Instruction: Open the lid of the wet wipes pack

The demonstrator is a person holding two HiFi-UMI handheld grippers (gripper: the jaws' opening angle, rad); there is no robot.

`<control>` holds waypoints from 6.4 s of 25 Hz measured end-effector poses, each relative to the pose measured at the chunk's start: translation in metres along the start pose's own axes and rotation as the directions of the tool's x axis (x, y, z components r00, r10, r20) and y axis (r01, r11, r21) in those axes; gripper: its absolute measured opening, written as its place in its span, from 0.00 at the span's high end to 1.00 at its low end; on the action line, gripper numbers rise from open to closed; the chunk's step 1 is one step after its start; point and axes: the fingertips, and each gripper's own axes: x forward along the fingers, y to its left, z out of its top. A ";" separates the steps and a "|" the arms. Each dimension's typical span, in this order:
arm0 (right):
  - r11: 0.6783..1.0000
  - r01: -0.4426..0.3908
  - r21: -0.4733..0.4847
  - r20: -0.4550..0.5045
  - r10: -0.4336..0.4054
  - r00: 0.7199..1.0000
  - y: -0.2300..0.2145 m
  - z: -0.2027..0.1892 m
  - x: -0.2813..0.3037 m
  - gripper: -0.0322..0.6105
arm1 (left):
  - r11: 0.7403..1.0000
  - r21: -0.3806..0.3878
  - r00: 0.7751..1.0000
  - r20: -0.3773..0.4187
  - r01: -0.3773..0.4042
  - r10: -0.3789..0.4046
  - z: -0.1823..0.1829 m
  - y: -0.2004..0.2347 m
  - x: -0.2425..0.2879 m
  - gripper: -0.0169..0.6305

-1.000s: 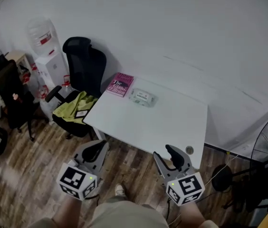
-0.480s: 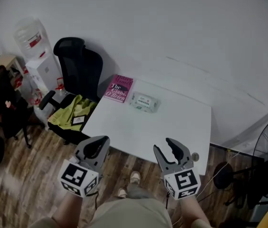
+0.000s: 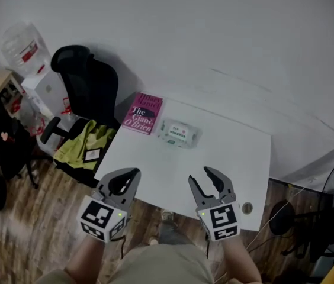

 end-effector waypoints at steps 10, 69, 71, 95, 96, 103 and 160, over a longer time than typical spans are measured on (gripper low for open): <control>0.998 -0.063 -0.016 -0.102 0.061 0.993 -0.068 -0.033 0.122 0.65 | 1.000 -0.013 0.994 -0.111 0.003 -0.004 -0.016 0.055 0.130 0.94; 0.874 -0.115 -0.473 -0.497 -0.157 0.853 -0.060 -0.192 0.334 0.78 | 0.923 0.000 0.784 -0.528 0.384 -0.326 -0.242 0.121 0.344 0.94; 0.870 -0.109 -0.481 -0.504 -0.173 0.846 -0.062 -0.193 0.335 0.78 | 0.922 -0.010 0.782 -0.526 0.387 -0.334 -0.243 0.121 0.344 0.94; 0.922 -0.003 -0.386 -0.426 -0.175 0.888 -0.108 -0.141 0.332 0.90 | 0.932 -0.023 0.780 -0.540 0.361 -0.316 -0.249 0.122 0.347 0.94; 0.932 0.016 -0.362 -0.409 -0.174 0.895 -0.114 -0.138 0.334 0.89 | 0.933 -0.024 0.782 -0.538 0.360 -0.315 -0.249 0.122 0.347 0.94; 0.977 0.132 -0.168 -0.317 -0.180 0.931 -0.151 -0.133 0.355 0.85 | 0.938 -0.037 0.805 -0.503 0.344 -0.314 -0.248 0.123 0.346 0.94; 0.939 0.157 0.305 0.144 -0.208 0.967 -0.062 0.088 0.070 0.91 | 0.940 0.170 0.955 -0.021 0.295 -0.296 0.053 0.085 0.136 0.94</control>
